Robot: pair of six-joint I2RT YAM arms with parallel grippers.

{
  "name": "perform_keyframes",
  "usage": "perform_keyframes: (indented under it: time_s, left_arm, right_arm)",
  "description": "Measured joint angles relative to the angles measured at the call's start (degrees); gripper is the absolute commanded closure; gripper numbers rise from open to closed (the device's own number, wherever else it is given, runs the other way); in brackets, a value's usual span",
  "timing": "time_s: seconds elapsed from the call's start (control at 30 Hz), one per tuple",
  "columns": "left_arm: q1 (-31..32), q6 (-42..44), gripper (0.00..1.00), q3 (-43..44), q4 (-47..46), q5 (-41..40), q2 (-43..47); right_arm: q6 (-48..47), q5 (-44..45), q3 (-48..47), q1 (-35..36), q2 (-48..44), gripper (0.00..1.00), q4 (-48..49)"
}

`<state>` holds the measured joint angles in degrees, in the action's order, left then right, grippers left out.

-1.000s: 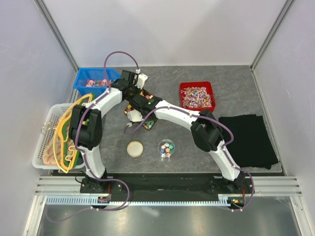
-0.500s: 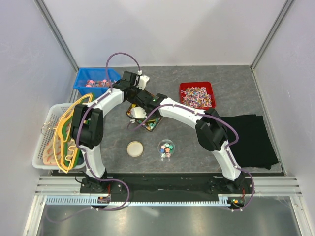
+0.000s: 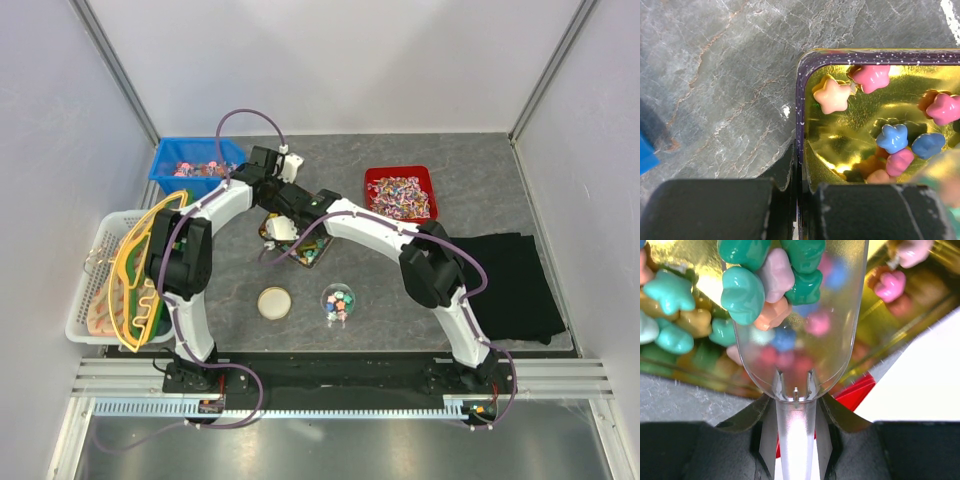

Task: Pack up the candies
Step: Scoop the fake candies from the storage box.

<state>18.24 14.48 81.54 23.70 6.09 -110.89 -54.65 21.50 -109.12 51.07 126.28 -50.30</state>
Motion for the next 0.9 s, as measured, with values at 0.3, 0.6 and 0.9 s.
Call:
perform_keyframes:
  time_s: [0.3,0.6,0.9]
  left_arm:
    - [0.0,-1.0,0.98,0.0,-0.3,0.1,-1.4]
    - [0.0,-1.2,0.98,0.0,-0.3,0.1,-1.5]
    - [-0.2,-1.4,0.98,0.0,-0.3,0.3,-2.0]
  right_arm:
    - [0.4,-1.2,0.8,-0.8,-3.9,1.0,-0.9]
    - [0.5,-5.1,9.0,-1.8,-11.5,1.0,-1.8]
    - [0.5,-9.0,21.2,-2.1,-24.4,1.0,-3.6]
